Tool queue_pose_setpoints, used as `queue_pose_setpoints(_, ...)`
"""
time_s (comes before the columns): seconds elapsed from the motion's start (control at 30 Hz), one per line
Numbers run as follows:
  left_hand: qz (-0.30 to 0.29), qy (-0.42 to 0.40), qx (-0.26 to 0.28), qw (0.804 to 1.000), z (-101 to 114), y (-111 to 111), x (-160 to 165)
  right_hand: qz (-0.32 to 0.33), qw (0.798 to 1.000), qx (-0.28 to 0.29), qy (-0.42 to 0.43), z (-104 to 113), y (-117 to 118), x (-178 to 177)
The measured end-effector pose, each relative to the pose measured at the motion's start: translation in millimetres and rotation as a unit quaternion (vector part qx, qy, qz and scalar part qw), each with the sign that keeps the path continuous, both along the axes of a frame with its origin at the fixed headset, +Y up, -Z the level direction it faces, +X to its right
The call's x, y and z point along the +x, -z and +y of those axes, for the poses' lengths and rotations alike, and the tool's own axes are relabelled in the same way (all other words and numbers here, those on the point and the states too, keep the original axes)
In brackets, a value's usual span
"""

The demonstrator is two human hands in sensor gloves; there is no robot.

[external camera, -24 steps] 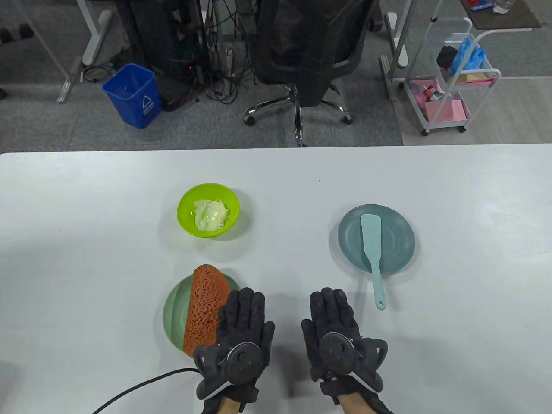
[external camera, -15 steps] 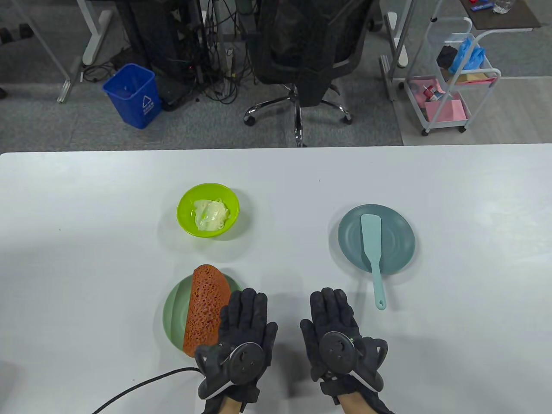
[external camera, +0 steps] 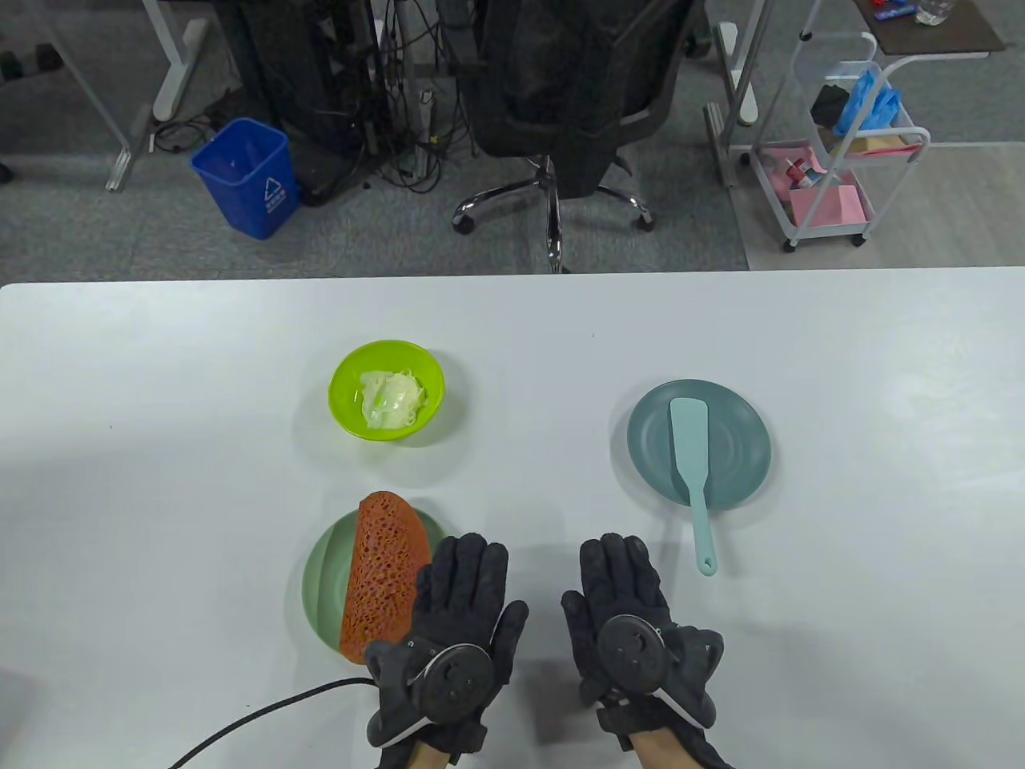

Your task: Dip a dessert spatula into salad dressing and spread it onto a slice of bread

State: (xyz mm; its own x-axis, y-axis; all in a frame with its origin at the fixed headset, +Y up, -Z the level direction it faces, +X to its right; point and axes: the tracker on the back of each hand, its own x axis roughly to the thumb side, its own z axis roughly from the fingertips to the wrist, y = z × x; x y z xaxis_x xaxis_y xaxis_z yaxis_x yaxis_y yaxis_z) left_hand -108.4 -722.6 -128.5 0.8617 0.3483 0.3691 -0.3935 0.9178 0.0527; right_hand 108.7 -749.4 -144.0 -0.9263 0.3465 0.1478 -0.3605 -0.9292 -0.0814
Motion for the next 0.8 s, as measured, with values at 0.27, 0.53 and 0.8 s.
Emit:
queue_pose_setpoints(0.27, 0.066, -0.092, 0.031, 0.993, 29.5, 2.6, -37.6, 0.004, 1.000, -0.004, 0.009, -0.1, -0.4, 1.4)
queue_pose_setpoints(0.53, 0.126, -0.145, -0.073, 0.979, 51.7, 30.5, -120.1, 0.009, 1.000, -0.008, 0.017, 0.3, 0.3, 2.6)
queue_pose_setpoints(0.8, 0.247, 0.011, -0.186, 0.951, 8.1, 50.1, -183.2, 0.015, 1.000, -0.004, 0.010, -0.3, -0.3, -0.1)
